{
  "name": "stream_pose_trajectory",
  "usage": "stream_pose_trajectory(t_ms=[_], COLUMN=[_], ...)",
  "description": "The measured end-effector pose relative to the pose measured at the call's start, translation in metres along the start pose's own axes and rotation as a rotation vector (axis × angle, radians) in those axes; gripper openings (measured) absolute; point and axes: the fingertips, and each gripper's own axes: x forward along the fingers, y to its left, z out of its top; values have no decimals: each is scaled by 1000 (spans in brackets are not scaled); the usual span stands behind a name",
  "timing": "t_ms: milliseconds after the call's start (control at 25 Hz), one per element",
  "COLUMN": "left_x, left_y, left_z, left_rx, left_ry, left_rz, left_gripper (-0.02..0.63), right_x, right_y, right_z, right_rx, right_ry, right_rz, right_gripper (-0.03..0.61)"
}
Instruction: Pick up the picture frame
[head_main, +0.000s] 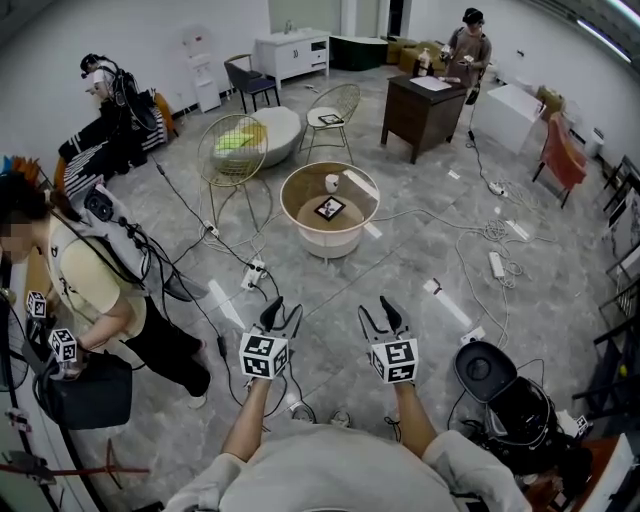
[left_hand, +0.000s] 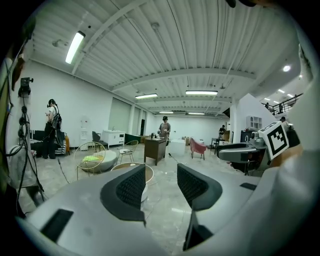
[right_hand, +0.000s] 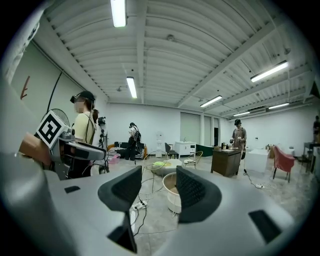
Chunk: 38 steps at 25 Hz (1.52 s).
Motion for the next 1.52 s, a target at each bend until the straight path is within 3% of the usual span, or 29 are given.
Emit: stream_pose_trajectory(t_ms=[680,1200,1520], left_x=[10,66,120], left_y=[-30,-6,41], left_z=[-15,-1,12], left_rx=[-24,-26,-40], left_ry=[6,-8,2], left_rz=[54,49,36], left_gripper=[176,175,175], right_x=[-9,43,109], right_y=[-22,-47,-69], right_z=[-23,-26,-14], right_rx=[3,5,-9], right_ry=[17,37,55], right_rz=[51,49,33], right_gripper=[216,215,215])
